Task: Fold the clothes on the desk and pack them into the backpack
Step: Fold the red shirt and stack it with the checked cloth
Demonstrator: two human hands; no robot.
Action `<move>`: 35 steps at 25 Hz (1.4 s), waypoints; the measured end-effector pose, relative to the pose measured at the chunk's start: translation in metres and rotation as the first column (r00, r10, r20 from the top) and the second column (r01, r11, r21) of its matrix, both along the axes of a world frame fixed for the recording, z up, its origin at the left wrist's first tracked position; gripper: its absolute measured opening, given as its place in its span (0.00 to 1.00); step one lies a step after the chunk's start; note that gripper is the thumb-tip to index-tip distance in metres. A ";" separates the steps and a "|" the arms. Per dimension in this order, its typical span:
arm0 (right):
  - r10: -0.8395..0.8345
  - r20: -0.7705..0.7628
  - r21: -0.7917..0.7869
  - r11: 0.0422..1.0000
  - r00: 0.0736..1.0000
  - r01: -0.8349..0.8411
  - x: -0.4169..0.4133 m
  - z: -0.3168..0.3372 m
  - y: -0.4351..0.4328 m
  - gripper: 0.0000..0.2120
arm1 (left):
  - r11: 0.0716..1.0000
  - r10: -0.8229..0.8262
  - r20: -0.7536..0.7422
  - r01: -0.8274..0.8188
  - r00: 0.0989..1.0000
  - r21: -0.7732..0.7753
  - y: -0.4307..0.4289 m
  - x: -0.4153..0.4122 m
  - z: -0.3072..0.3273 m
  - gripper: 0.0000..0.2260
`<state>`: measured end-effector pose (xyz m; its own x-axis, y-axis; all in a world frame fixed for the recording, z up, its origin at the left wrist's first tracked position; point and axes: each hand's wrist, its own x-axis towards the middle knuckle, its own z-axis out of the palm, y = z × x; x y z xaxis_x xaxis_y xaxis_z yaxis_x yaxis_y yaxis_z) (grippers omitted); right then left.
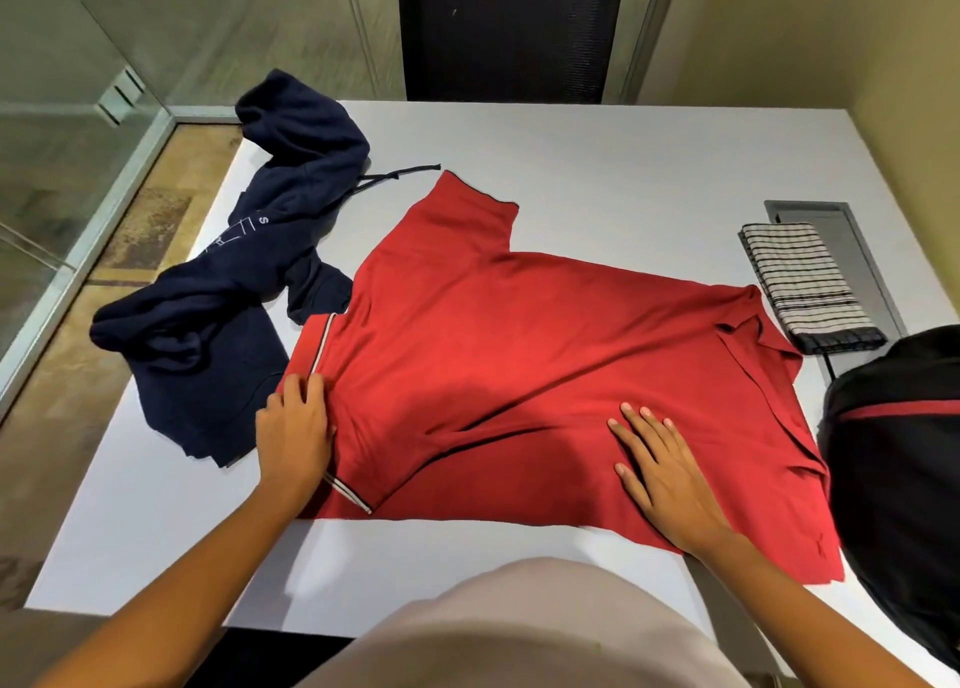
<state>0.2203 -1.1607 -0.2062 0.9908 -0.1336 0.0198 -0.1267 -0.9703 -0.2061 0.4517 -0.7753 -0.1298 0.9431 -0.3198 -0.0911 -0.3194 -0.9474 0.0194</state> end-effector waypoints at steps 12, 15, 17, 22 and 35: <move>0.002 0.024 0.008 1.000 1.000 -0.002 0.000 0.000 0.000 0.25 | 0.875 0.432 -0.182 -0.459 0.883 -0.155 -0.017 0.042 0.047 0.11; 0.004 0.027 0.011 1.000 1.000 -0.005 0.000 0.000 -0.001 0.25 | 0.958 0.285 0.022 -0.285 0.958 -0.017 -0.031 0.039 0.053 0.11; 0.000 0.031 0.015 1.000 1.000 0.000 0.000 0.000 0.000 0.25 | 0.947 0.313 -0.032 -0.314 0.949 -0.061 -0.035 0.034 0.046 0.13; -0.017 0.038 0.023 1.000 0.999 0.016 0.000 -0.002 0.002 0.25 | 0.868 0.476 -0.266 -0.496 0.838 -0.009 -0.024 0.021 0.029 0.24; 0.008 0.031 0.018 1.000 0.999 -0.008 -0.001 0.002 -0.001 0.25 | 0.381 0.399 -0.744 -0.835 0.535 -0.396 -0.026 0.064 0.054 0.02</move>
